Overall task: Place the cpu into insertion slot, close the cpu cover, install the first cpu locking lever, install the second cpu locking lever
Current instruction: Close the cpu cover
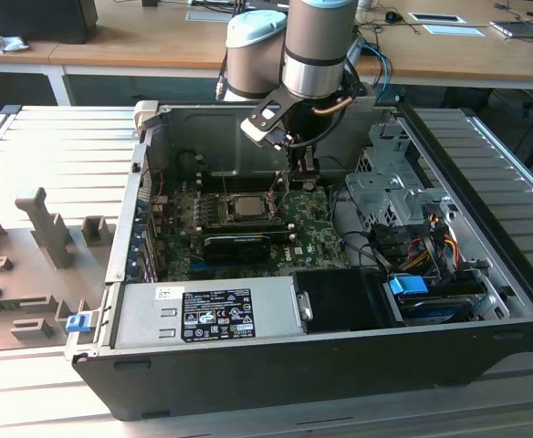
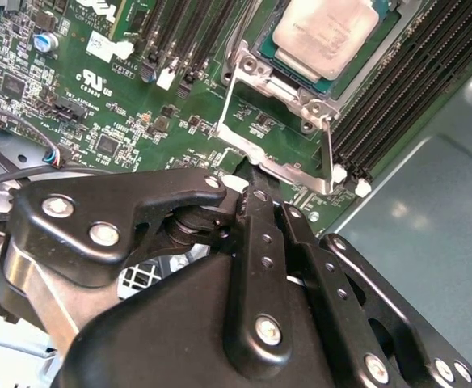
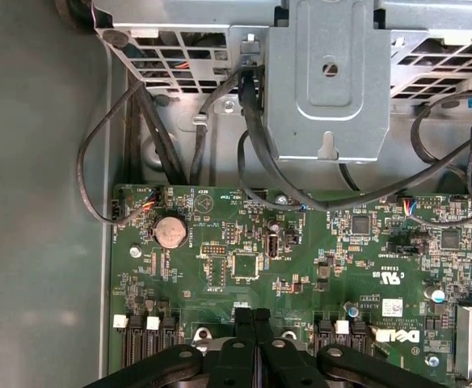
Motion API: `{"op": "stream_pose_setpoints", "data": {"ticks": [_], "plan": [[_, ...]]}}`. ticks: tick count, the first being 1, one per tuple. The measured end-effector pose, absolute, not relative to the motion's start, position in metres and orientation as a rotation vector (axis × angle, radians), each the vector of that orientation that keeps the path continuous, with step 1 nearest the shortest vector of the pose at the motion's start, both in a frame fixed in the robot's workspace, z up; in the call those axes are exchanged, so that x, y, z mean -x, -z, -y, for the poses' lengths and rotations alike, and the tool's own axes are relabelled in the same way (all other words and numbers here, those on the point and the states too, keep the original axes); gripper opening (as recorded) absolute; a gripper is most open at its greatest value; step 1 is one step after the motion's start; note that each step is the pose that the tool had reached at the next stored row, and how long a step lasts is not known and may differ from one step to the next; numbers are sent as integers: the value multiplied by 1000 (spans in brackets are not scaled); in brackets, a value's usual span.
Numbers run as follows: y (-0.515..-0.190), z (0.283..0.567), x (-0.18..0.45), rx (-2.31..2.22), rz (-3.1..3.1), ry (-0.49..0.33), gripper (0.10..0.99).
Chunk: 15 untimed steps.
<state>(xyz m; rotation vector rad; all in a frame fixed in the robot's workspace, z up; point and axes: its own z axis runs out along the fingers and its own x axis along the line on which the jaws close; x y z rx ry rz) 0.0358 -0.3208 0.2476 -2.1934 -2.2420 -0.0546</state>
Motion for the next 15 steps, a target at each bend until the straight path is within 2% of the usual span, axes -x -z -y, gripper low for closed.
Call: {"op": "stream_pose_setpoints", "data": {"ticks": [8, 11, 15], "plan": [[-248, 321, -30, 2193, 2242, 55, 106], [-247, 320, -4, 2196, 2245, 62, 106], [-233, 320, 7, 2197, 2247, 64, 106]]}}
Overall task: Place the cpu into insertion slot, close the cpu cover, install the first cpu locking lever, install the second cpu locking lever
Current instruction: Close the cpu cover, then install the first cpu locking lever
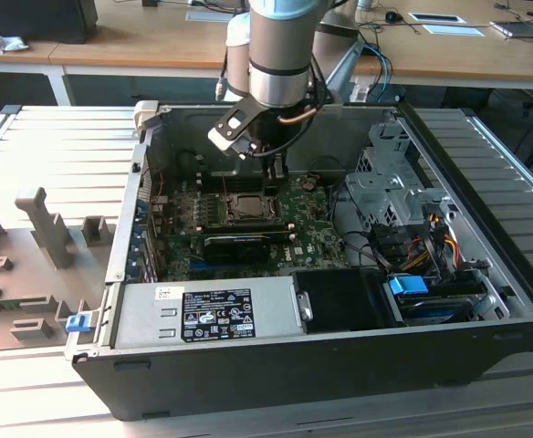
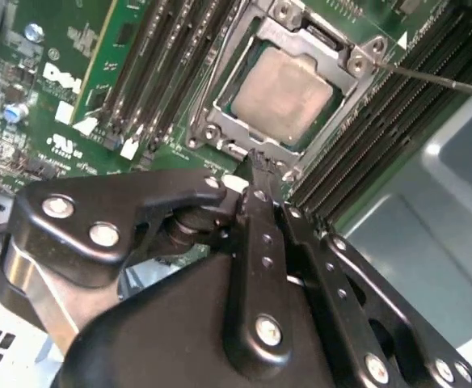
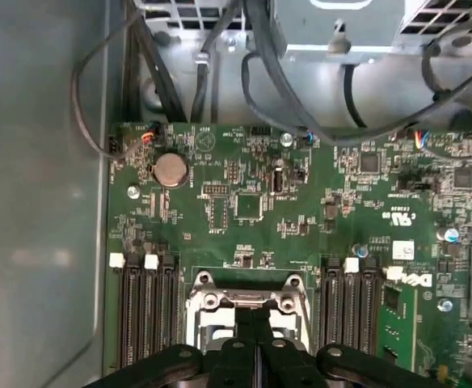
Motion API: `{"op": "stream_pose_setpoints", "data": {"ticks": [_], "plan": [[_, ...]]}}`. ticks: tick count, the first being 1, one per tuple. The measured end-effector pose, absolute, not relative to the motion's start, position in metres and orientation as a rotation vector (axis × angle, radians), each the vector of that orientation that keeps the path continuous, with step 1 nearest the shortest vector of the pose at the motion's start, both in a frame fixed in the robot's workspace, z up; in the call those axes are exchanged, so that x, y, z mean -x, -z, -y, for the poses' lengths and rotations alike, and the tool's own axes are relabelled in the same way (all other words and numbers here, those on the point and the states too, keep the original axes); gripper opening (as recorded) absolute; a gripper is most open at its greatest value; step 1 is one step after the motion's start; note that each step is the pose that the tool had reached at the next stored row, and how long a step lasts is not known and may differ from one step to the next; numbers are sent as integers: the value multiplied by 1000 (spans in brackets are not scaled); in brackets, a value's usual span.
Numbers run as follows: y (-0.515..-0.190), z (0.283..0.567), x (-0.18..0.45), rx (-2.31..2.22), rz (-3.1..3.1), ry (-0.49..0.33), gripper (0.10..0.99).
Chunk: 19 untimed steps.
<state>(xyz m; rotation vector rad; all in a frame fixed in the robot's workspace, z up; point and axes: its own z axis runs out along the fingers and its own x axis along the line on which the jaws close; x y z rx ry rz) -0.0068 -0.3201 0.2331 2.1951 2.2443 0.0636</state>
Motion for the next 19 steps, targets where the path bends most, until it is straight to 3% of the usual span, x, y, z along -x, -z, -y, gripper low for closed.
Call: {"op": "stream_pose_setpoints", "data": {"ticks": [19], "plan": [[-233, 320, 32, -2194, -2246, -63, 106]]}}
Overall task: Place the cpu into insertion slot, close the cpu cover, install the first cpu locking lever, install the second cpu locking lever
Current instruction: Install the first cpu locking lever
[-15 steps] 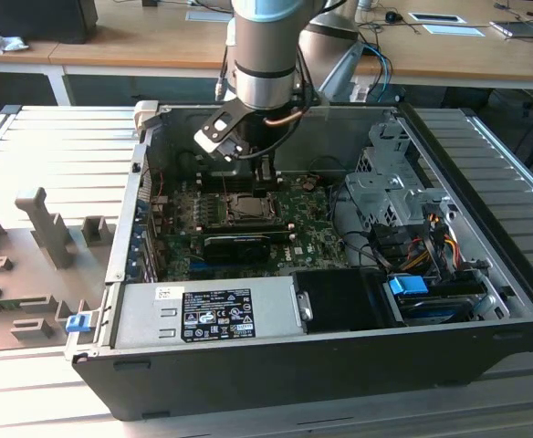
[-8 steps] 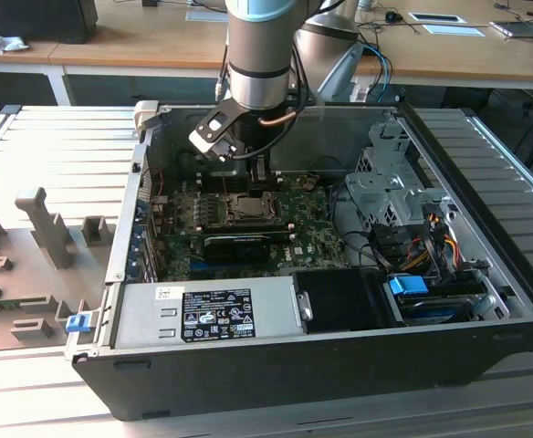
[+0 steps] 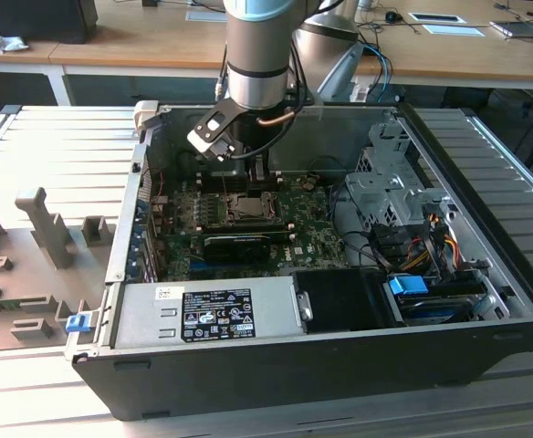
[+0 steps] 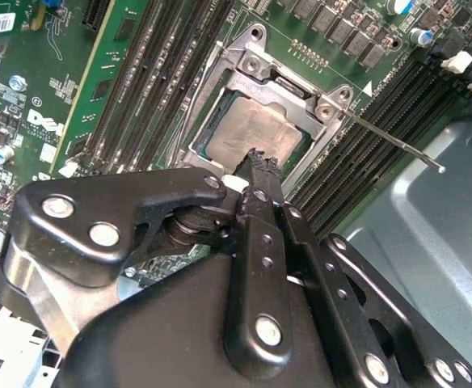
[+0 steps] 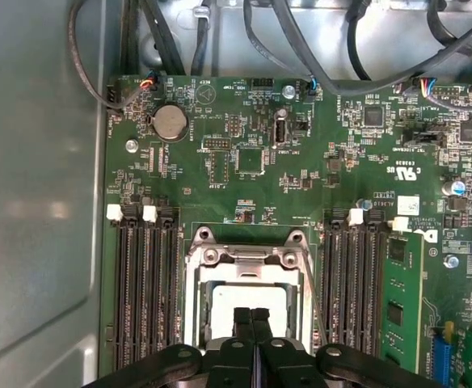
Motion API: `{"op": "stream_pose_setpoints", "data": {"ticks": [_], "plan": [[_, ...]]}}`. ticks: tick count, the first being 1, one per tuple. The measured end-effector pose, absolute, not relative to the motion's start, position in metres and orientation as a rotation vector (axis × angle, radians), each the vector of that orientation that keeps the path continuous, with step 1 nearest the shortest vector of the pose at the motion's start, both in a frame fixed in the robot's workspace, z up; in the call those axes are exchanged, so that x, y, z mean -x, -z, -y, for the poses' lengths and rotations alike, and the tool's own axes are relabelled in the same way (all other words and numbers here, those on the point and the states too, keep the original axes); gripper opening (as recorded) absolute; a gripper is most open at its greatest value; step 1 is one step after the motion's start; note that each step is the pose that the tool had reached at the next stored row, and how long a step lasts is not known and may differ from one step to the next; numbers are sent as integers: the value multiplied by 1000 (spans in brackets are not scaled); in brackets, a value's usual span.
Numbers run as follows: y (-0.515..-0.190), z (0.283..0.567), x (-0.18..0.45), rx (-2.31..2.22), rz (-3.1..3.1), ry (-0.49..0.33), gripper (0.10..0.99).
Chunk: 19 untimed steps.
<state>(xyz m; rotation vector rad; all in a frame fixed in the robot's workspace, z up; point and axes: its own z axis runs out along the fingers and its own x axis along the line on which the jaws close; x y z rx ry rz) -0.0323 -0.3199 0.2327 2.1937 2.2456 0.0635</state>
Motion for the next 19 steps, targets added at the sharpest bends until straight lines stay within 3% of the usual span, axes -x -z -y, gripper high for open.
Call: {"op": "stream_pose_setpoints", "data": {"ticks": [19], "plan": [[-238, 320, 32, -2194, -2246, -64, 106]]}}
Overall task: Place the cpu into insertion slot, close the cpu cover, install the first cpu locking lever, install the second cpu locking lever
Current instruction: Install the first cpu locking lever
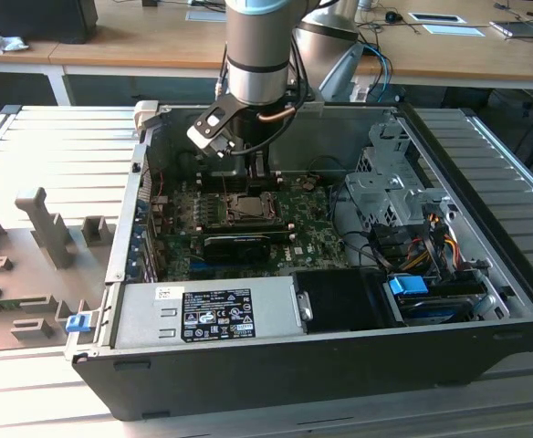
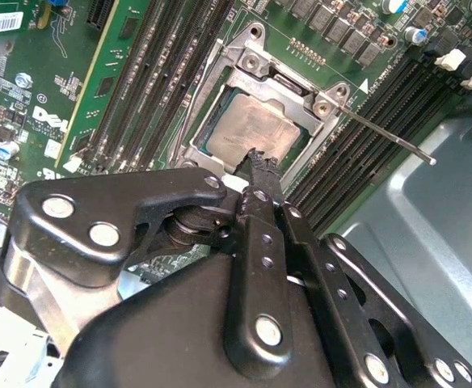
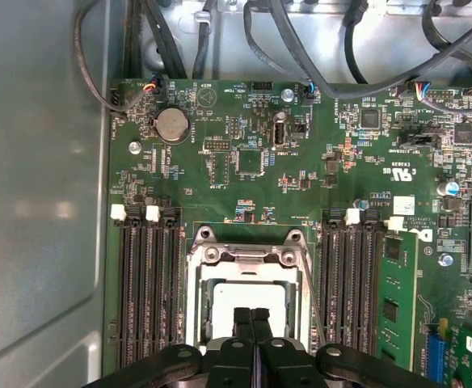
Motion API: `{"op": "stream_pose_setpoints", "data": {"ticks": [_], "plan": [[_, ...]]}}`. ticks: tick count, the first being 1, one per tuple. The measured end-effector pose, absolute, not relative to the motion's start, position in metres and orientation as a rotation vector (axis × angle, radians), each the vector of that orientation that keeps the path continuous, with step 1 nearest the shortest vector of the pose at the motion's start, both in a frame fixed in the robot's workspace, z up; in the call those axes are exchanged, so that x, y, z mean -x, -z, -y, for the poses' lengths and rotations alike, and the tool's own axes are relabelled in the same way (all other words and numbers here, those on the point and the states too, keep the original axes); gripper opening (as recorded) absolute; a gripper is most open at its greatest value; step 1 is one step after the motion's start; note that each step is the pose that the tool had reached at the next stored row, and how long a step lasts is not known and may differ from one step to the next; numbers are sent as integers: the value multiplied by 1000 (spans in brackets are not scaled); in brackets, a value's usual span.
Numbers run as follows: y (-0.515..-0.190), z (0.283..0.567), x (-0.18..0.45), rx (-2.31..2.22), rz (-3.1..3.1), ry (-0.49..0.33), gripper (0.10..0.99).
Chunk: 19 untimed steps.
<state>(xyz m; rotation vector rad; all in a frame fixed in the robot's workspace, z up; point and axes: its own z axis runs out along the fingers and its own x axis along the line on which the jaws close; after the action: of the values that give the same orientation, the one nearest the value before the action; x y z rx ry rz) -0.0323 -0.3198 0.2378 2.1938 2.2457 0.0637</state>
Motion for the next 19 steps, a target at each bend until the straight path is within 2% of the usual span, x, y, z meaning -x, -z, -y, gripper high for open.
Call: {"op": "stream_pose_setpoints", "data": {"ticks": [19], "plan": [[-244, 320, 32, -2194, -2246, -64, 106]]}}
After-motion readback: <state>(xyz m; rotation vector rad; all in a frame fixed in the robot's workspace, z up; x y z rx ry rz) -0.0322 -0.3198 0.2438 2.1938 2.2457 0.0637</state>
